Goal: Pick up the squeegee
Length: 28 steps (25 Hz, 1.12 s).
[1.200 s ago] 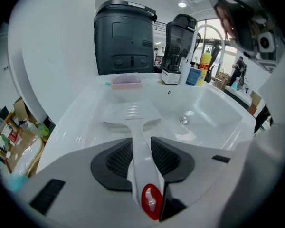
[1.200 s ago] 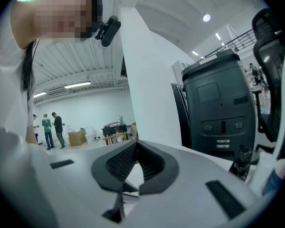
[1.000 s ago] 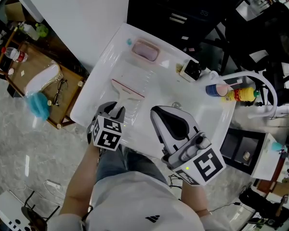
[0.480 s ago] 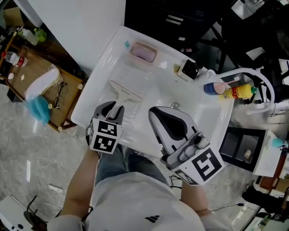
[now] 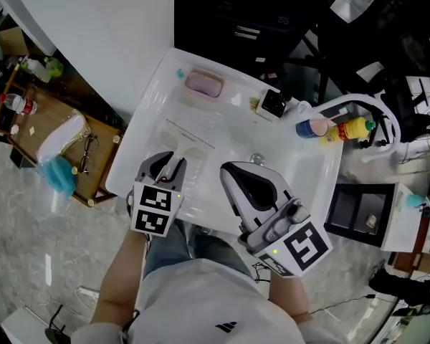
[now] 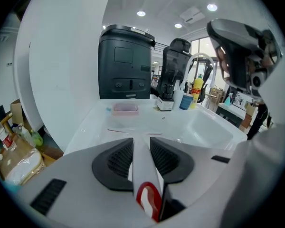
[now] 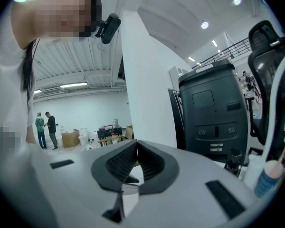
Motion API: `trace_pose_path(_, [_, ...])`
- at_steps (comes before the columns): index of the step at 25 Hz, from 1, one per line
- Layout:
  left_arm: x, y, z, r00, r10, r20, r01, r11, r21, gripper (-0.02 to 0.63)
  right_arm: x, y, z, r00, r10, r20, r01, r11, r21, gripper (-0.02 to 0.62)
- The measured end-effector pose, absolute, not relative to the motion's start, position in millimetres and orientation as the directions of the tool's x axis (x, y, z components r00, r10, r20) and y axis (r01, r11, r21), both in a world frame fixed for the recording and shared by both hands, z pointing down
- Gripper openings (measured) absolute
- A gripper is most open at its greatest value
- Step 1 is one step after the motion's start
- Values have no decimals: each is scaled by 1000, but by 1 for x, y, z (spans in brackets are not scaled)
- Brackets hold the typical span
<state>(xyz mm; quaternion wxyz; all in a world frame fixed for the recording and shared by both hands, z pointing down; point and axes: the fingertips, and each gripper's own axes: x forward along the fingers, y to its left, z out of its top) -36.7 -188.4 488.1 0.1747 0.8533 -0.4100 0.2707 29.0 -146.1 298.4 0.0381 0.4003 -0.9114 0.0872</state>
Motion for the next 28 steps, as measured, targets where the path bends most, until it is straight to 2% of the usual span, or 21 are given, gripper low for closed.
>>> trace_pose_path(15, [17,-190,428,666,-572,479,-681,-728,78,118,64,-134,288,-557,-820,131,-831,548,-102,11])
trace_pose_path(28, [79,-171,367,827,-452,335,-512,-852,114,118,110,-108,277,-381,-917,117,-924,374,-76,11])
